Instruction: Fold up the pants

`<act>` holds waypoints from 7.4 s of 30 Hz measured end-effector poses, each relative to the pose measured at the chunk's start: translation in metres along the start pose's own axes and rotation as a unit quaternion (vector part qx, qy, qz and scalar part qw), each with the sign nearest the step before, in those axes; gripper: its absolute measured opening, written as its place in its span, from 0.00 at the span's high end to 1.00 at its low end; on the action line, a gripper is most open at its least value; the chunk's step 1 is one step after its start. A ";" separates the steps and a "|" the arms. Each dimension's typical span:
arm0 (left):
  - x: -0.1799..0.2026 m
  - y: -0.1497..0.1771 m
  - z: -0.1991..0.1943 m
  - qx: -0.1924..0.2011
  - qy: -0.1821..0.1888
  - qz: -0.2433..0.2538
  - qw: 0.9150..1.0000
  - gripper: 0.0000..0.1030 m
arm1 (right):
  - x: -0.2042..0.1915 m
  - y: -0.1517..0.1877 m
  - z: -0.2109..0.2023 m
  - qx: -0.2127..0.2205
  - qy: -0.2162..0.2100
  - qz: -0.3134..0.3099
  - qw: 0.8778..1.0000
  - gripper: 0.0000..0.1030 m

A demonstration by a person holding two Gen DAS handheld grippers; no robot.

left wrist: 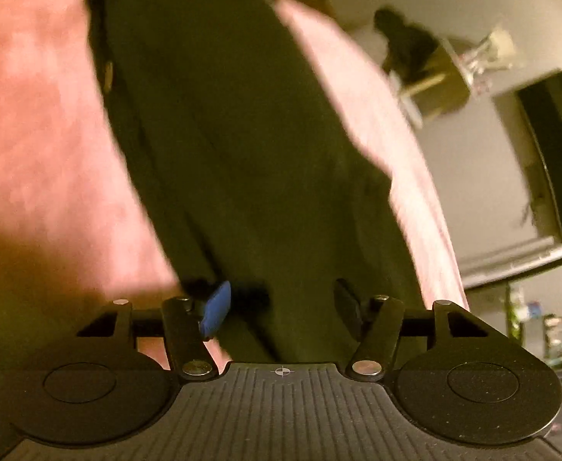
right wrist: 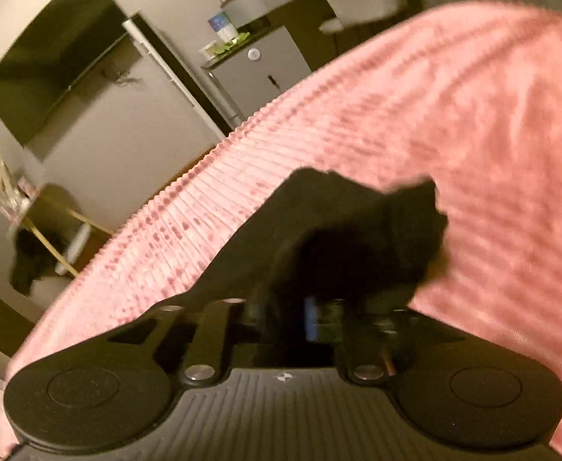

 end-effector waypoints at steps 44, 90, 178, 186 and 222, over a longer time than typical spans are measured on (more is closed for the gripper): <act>-0.109 -0.137 -0.001 0.039 -0.058 -0.008 0.998 0.34 | 0.012 0.031 -0.026 -0.003 0.039 0.017 0.999 0.57; 0.067 0.032 0.058 -0.022 -0.036 0.260 0.965 0.08 | 0.073 -0.030 -0.024 0.048 0.077 0.054 0.994 0.58; 0.115 0.153 0.092 -0.114 0.005 0.449 0.886 0.32 | 0.003 0.053 0.004 -0.110 -0.092 0.055 0.988 0.88; 0.109 0.148 0.080 -0.114 0.054 0.385 0.914 0.09 | 0.095 0.001 -0.011 -0.050 -0.085 0.134 0.986 0.56; 0.116 0.134 0.064 -0.101 0.110 0.307 0.940 0.02 | -0.161 0.065 -0.074 0.015 -0.235 -0.219 0.947 0.89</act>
Point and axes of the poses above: each gripper's, at about its wrist camera, not at the fingertips, and z roughly the way its jaws point, x to its right, y to its underside, the point moved 7 cm from there along z, roughly the way its jaws point, and after that the axes turned 5 degrees about y, right-handed, at the moved point
